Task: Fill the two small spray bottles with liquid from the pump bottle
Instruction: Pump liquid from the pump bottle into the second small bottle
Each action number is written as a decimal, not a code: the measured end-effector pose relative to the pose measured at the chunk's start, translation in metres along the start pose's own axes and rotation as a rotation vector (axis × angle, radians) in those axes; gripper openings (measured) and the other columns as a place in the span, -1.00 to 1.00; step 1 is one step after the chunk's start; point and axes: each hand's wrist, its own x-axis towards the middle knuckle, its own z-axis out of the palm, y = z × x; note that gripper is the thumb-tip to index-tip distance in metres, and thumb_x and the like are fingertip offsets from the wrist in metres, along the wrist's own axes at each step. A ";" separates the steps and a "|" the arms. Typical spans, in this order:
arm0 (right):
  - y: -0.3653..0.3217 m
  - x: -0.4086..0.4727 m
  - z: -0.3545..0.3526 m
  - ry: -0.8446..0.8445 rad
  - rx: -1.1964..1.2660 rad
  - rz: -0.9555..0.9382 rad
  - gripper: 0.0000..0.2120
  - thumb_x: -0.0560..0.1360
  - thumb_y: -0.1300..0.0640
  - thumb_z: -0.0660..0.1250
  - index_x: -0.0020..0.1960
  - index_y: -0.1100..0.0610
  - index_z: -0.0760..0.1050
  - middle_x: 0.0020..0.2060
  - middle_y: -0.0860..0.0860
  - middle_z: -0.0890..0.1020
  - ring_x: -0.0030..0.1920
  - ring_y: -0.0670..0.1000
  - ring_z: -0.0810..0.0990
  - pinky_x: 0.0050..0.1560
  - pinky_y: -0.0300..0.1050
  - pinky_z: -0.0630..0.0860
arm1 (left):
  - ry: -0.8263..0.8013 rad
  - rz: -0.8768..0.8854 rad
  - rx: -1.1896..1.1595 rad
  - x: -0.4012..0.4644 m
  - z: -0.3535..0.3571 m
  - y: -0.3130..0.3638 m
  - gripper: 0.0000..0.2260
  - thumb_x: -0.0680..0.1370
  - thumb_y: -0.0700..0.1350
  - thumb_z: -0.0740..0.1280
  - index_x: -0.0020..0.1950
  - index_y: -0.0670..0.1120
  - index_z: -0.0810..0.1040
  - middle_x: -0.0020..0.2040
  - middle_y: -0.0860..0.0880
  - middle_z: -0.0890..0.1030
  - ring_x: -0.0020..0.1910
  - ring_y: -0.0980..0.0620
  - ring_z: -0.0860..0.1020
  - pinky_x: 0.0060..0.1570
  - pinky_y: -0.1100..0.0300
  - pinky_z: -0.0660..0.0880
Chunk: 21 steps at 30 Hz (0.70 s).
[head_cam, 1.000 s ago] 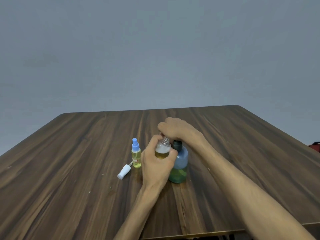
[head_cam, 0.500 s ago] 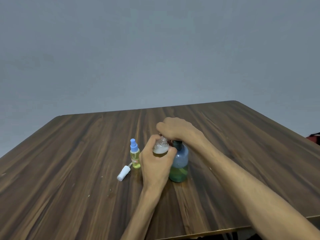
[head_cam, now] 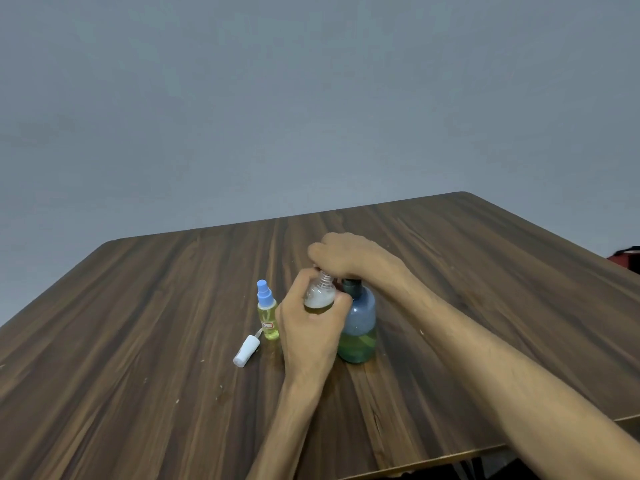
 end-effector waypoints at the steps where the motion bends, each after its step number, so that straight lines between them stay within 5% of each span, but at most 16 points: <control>1: -0.001 -0.002 -0.002 0.026 0.007 0.000 -0.64 0.60 -0.03 0.05 -0.10 0.09 0.57 -0.11 0.05 0.66 -0.15 0.06 0.57 -0.18 -0.02 0.40 | -0.007 0.000 -0.004 0.000 -0.001 0.000 -0.77 0.46 -0.37 0.46 -0.13 -0.04 0.59 -0.29 0.01 0.61 -0.29 0.16 0.53 -0.24 0.27 0.50; 9: -0.001 -0.002 -0.001 0.015 0.028 0.004 -0.59 0.58 -0.05 0.04 -0.05 0.11 0.62 -0.09 0.06 0.68 -0.08 0.10 0.63 -0.13 0.02 0.49 | -0.012 -0.017 0.002 0.000 -0.001 0.000 -0.77 0.45 -0.35 0.47 -0.13 -0.02 0.59 -0.28 0.00 0.62 -0.27 0.12 0.55 -0.22 0.17 0.52; 21: -0.001 0.000 -0.003 0.031 0.060 -0.007 -0.55 0.48 -0.07 0.02 -0.09 0.11 0.64 -0.04 0.07 0.72 -0.11 0.08 0.63 -0.10 0.01 0.52 | -0.018 -0.010 0.005 -0.001 -0.002 -0.001 -0.81 0.46 -0.30 0.49 -0.07 -0.02 0.62 -0.24 0.07 0.64 -0.22 0.15 0.59 -0.20 0.31 0.52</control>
